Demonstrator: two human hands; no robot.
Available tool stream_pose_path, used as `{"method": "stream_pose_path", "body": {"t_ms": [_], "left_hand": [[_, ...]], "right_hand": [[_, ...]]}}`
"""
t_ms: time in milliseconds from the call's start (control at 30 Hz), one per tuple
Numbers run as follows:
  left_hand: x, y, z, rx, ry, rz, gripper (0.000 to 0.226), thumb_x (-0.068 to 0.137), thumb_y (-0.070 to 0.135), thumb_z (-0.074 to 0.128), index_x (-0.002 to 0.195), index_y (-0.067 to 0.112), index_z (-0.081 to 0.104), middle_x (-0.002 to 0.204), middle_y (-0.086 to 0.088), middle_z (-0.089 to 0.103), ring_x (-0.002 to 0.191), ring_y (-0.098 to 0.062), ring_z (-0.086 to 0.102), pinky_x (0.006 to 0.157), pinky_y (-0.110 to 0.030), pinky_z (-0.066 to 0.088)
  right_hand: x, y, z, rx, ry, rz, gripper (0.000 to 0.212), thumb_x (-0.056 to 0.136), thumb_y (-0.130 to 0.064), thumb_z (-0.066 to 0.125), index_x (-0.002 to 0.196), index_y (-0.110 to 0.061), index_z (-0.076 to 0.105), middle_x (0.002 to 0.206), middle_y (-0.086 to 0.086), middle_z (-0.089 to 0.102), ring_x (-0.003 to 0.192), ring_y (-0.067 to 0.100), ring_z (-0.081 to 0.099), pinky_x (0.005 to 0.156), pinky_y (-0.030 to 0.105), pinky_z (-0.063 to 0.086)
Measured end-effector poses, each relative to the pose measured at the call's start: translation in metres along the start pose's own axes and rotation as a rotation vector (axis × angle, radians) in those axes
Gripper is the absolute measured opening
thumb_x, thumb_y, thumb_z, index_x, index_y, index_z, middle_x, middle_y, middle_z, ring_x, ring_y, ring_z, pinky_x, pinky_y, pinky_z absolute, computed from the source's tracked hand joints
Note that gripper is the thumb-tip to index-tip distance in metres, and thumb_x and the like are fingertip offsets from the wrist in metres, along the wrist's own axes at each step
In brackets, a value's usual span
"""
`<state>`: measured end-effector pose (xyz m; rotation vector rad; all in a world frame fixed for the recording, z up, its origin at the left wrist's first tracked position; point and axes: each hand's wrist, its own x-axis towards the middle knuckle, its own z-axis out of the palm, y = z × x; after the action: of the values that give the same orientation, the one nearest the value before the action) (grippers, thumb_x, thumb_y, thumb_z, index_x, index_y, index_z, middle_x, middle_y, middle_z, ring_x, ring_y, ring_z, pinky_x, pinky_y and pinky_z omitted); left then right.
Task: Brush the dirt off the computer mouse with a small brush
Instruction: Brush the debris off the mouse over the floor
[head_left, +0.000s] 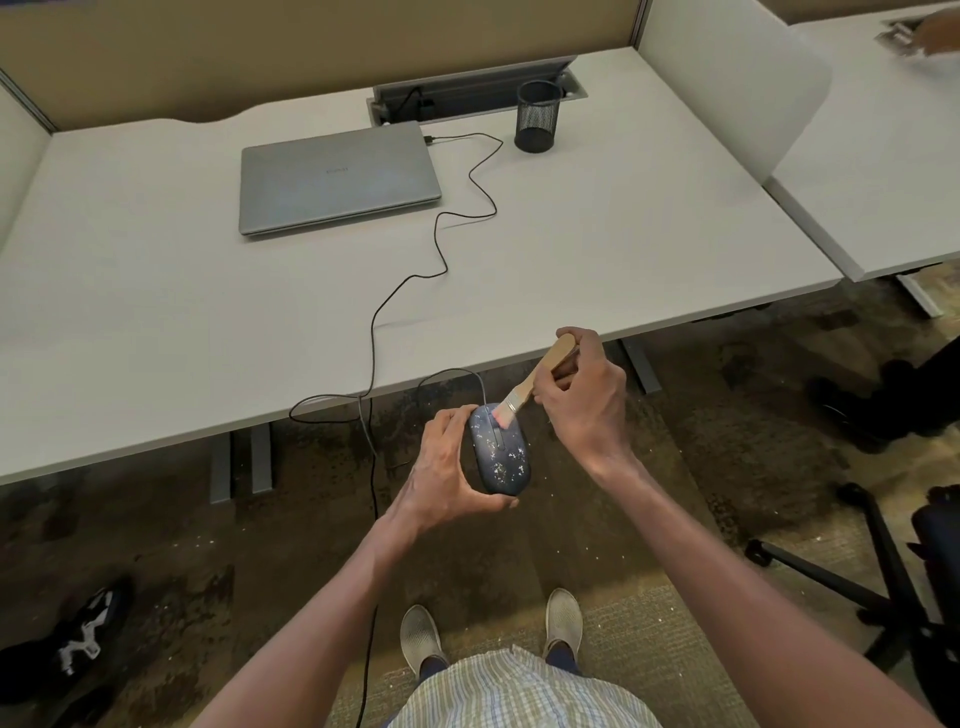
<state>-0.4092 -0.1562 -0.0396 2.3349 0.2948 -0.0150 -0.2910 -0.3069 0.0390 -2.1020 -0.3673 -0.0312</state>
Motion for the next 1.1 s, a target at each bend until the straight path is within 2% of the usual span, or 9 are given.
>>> {"method": "stream_pose_path", "body": {"t_ms": [67, 167, 333, 500, 700, 833, 1033, 1100], "left_hand": [[0.0, -0.001, -0.001, 0.007, -0.002, 0.004, 0.118, 0.056, 0.06, 0.086, 0.15, 0.017, 0.029, 0.145, -0.003, 0.035, 0.129, -0.009, 0.031, 0.116, -0.032, 0.036], [0.0, -0.001, -0.001, 0.01, -0.007, 0.013, 0.119, 0.055, 0.062, 0.085, 0.15, 0.019, 0.028, 0.144, -0.002, 0.035, 0.125, -0.003, 0.027, 0.114, -0.03, 0.034], [0.001, -0.001, -0.001, 0.003, -0.018, 0.003, 0.119, 0.054, 0.063, 0.084, 0.15, 0.02, 0.028, 0.143, 0.0, 0.034, 0.126, -0.005, 0.029, 0.115, -0.032, 0.037], [0.0, 0.0, -0.001, -0.006, -0.027, 0.01, 0.121, 0.053, 0.066, 0.082, 0.15, 0.02, 0.027, 0.143, 0.0, 0.034, 0.127, -0.006, 0.03, 0.116, -0.033, 0.037], [0.003, 0.0, -0.003, -0.006, -0.032, 0.008, 0.121, 0.053, 0.064, 0.083, 0.151, 0.019, 0.027, 0.144, -0.001, 0.034, 0.127, -0.005, 0.029, 0.115, -0.033, 0.037], [0.004, 0.001, -0.003, -0.007, -0.041, 0.013, 0.121, 0.054, 0.062, 0.085, 0.151, 0.018, 0.028, 0.145, -0.002, 0.035, 0.13, -0.01, 0.031, 0.117, -0.035, 0.036], [0.008, 0.004, -0.004, -0.012, -0.042, 0.018, 0.119, 0.054, 0.06, 0.085, 0.15, 0.018, 0.028, 0.144, -0.003, 0.035, 0.13, -0.012, 0.032, 0.116, -0.034, 0.036], [0.009, 0.004, -0.004, -0.015, -0.046, 0.016, 0.119, 0.054, 0.061, 0.085, 0.15, 0.018, 0.029, 0.144, -0.003, 0.035, 0.131, -0.013, 0.033, 0.116, -0.035, 0.037]], "right_hand": [[0.0, 0.0, 0.001, 0.008, 0.024, 0.016, 0.038, 0.092, -0.014, 0.071, 0.125, -0.01, 0.053, 0.088, -0.002, 0.069, 0.072, 0.007, 0.07, 0.063, 0.015, 0.059], [-0.001, 0.002, 0.001, 0.039, 0.074, 0.04, 0.037, 0.092, -0.013, 0.071, 0.124, -0.01, 0.053, 0.088, -0.002, 0.068, 0.074, 0.008, 0.07, 0.062, 0.01, 0.056], [-0.002, 0.004, 0.003, 0.049, 0.011, 0.077, 0.035, 0.091, -0.015, 0.071, 0.121, -0.014, 0.053, 0.091, 0.001, 0.071, 0.074, 0.012, 0.073, 0.063, 0.021, 0.061], [-0.001, 0.008, 0.005, 0.122, 0.049, 0.122, 0.031, 0.092, -0.014, 0.07, 0.117, -0.015, 0.052, 0.091, 0.0, 0.069, 0.076, 0.015, 0.074, 0.065, 0.029, 0.063], [-0.001, 0.013, 0.004, 0.073, 0.05, 0.089, 0.032, 0.09, -0.014, 0.073, 0.115, -0.017, 0.052, 0.088, -0.002, 0.068, 0.074, 0.011, 0.072, 0.063, 0.022, 0.061], [0.003, 0.014, 0.003, 0.096, 0.06, 0.101, 0.03, 0.093, -0.013, 0.07, 0.114, -0.019, 0.051, 0.091, -0.002, 0.069, 0.076, 0.013, 0.073, 0.064, 0.027, 0.063], [0.004, 0.018, 0.004, 0.114, 0.027, 0.123, 0.035, 0.092, -0.014, 0.071, 0.122, -0.016, 0.052, 0.092, -0.002, 0.069, 0.076, 0.013, 0.074, 0.065, 0.025, 0.063], [0.006, 0.018, 0.002, 0.072, 0.03, 0.118, 0.039, 0.09, -0.014, 0.072, 0.124, -0.014, 0.053, 0.091, -0.001, 0.069, 0.075, 0.011, 0.072, 0.063, 0.016, 0.059]]}}
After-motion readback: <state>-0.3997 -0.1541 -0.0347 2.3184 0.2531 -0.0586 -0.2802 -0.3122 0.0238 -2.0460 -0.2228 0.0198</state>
